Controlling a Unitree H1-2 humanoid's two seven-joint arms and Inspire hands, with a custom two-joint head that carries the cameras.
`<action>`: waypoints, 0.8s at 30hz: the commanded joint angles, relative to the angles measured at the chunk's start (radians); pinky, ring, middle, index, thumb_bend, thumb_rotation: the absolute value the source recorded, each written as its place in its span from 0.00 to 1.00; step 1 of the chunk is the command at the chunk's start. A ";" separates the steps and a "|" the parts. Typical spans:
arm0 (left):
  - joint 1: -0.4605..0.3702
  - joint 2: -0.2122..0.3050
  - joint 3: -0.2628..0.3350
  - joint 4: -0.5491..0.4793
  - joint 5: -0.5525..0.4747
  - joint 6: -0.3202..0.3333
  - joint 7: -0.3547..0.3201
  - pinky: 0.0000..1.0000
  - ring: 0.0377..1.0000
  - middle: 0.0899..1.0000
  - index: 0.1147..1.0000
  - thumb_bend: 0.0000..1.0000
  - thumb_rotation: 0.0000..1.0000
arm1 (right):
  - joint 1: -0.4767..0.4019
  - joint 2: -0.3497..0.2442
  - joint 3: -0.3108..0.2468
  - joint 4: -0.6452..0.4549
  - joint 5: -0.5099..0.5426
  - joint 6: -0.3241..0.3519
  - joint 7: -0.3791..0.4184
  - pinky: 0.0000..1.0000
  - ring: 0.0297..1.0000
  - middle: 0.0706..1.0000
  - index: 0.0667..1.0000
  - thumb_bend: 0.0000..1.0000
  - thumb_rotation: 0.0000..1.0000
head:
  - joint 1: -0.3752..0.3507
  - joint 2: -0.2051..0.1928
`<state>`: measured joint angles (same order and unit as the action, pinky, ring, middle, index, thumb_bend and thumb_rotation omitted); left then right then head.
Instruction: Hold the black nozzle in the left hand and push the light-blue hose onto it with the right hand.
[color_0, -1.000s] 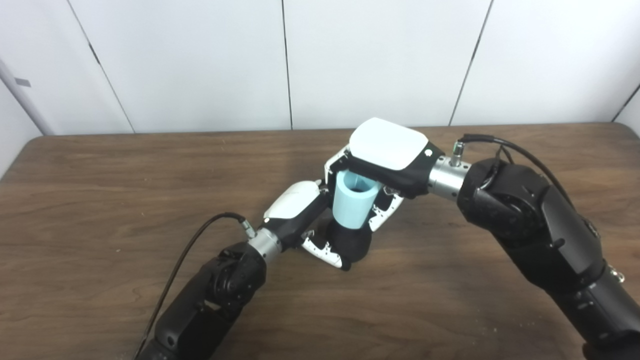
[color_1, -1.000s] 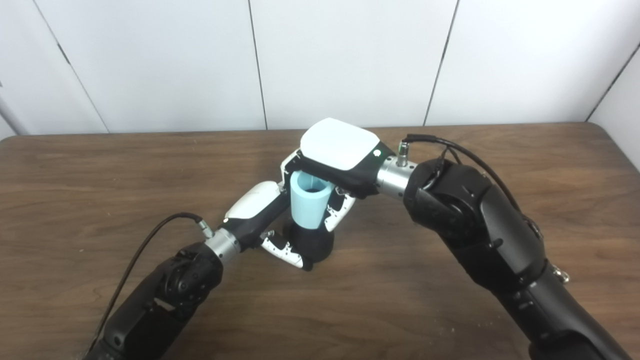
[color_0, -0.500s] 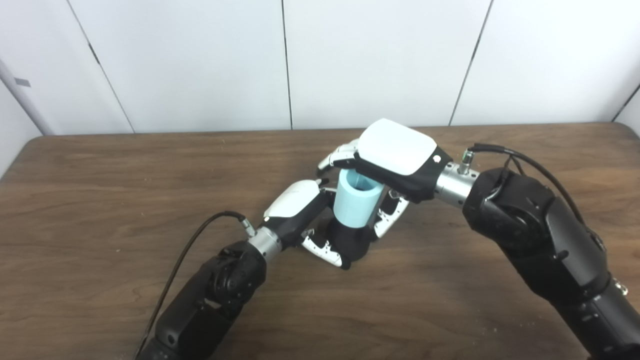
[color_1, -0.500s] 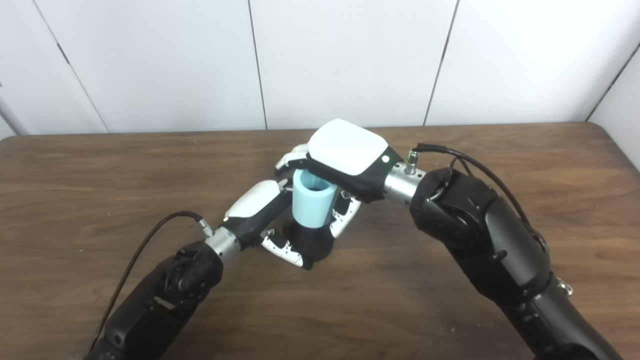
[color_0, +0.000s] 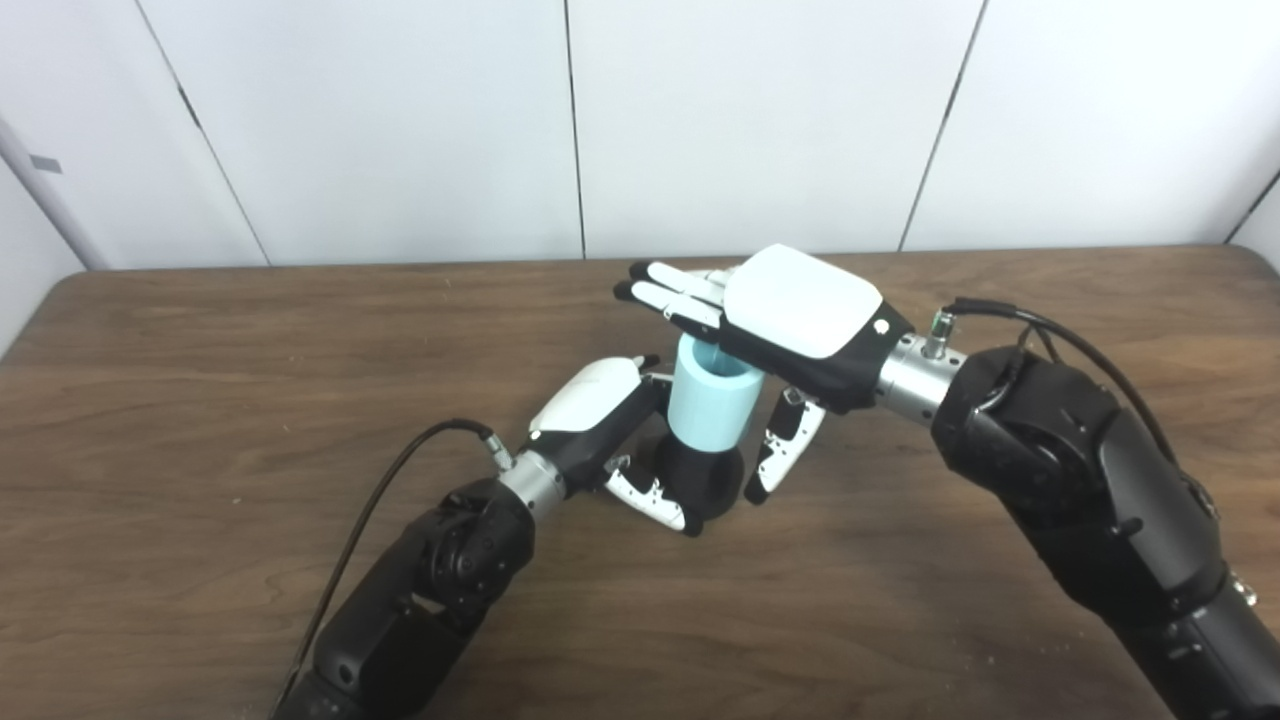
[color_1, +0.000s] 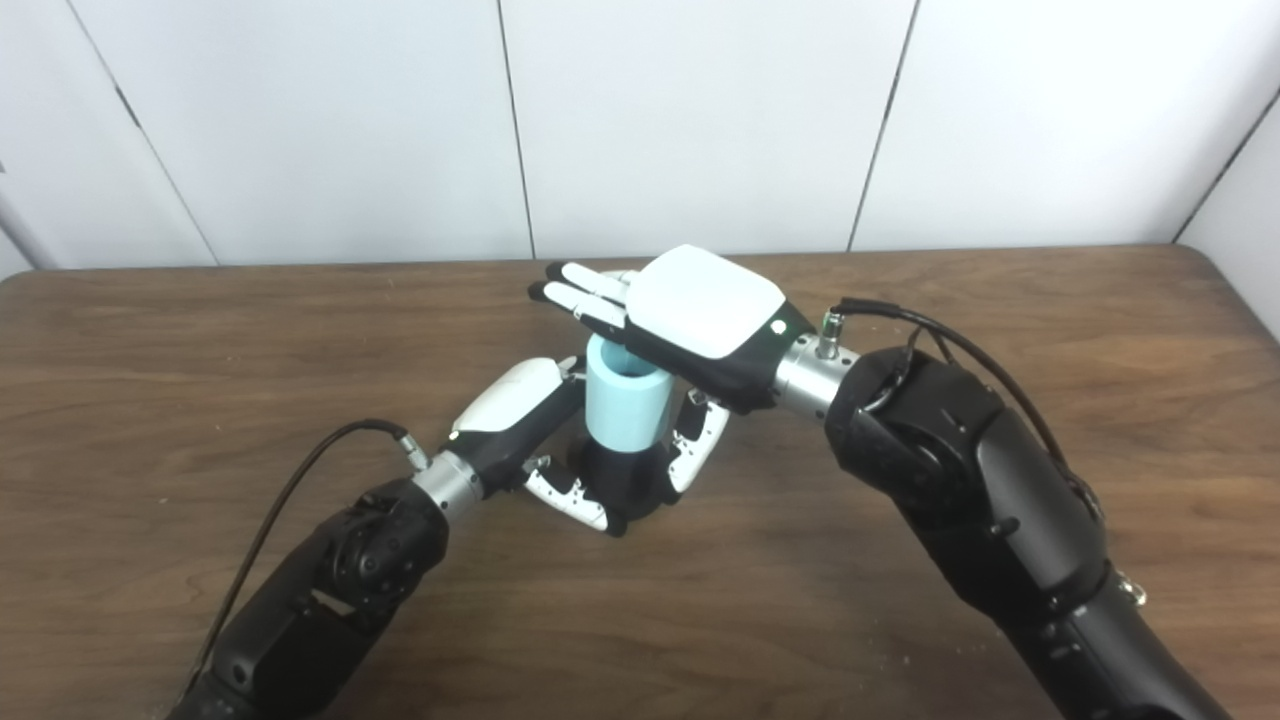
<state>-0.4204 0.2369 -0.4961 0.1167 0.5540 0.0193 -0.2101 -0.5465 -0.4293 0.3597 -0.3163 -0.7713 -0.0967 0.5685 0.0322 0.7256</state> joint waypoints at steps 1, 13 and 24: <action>0.022 0.019 -0.016 0.049 0.022 0.044 -0.066 1.00 0.57 0.41 0.43 0.52 0.00 | -0.027 -0.009 -0.026 -0.026 0.018 0.013 0.009 0.78 0.95 1.00 1.00 1.00 0.28 | 0.001 0.001; 0.019 0.025 -0.016 0.060 0.024 0.041 -0.065 1.00 0.57 0.41 0.43 0.52 0.00 | -0.034 -0.021 -0.075 -0.059 0.149 0.014 0.034 0.87 1.00 1.00 1.00 1.00 0.34 | 0.007 0.005; 0.021 0.026 -0.017 0.061 0.025 0.043 -0.065 1.00 0.57 0.41 0.43 0.52 0.00 | -0.009 -0.009 -0.128 -0.088 0.179 0.049 0.020 0.90 1.00 1.00 1.00 1.00 0.36 | 0.000 0.000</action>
<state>-0.4248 0.2371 -0.4963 0.1220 0.5527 0.0184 -0.2101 -0.5331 -0.4353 0.2524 -0.3748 -0.6011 -0.0460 0.6198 0.0307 0.7256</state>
